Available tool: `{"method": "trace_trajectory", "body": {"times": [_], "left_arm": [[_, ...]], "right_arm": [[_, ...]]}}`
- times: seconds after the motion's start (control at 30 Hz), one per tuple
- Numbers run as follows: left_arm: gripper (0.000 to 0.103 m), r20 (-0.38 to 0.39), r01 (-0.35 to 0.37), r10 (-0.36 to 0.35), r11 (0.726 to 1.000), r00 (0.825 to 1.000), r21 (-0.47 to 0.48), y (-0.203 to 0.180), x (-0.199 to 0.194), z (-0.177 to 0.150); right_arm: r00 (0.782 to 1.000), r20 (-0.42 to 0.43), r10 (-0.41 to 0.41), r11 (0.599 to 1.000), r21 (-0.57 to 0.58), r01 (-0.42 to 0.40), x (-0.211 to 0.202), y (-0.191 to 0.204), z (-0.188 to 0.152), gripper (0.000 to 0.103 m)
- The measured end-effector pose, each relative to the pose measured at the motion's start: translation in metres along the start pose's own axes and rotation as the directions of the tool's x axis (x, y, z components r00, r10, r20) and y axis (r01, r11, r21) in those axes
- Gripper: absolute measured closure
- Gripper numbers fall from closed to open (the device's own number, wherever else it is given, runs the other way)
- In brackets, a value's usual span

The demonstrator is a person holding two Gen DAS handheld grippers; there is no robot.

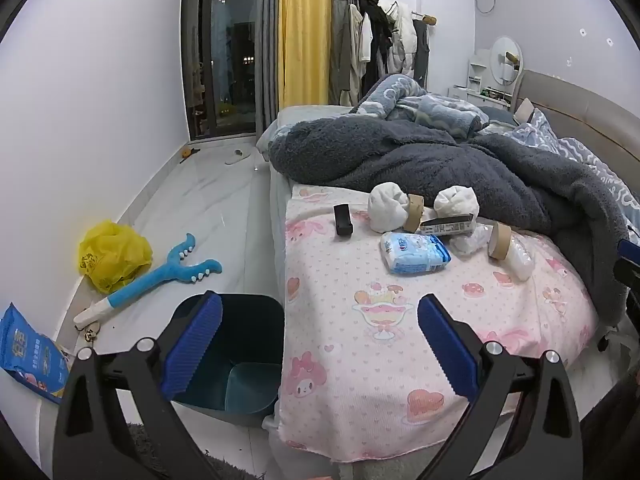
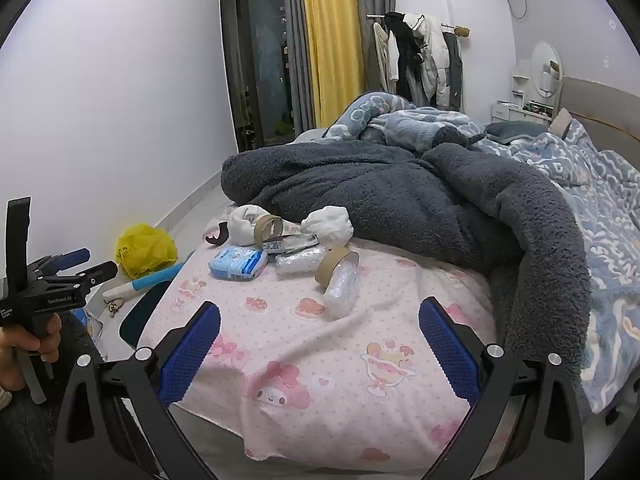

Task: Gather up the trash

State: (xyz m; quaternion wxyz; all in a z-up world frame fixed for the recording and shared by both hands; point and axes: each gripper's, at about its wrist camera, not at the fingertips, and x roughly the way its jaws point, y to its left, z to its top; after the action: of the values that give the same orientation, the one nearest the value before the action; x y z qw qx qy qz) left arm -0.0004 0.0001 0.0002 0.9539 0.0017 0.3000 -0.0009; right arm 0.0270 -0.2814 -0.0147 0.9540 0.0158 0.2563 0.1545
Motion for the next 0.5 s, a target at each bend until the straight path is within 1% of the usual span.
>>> {"method": "trace_trajectory", "body": {"times": [0.5], "left_arm": [[0.003,-0.005,0.006,-0.006,1.0,1.0,-0.011,0.0002,0.0001,-0.0001]], "right_arm": [[1.0,0.0,-0.002,1.0,-0.004,0.002,-0.0007,0.0011,0.0002,0.003]]}}
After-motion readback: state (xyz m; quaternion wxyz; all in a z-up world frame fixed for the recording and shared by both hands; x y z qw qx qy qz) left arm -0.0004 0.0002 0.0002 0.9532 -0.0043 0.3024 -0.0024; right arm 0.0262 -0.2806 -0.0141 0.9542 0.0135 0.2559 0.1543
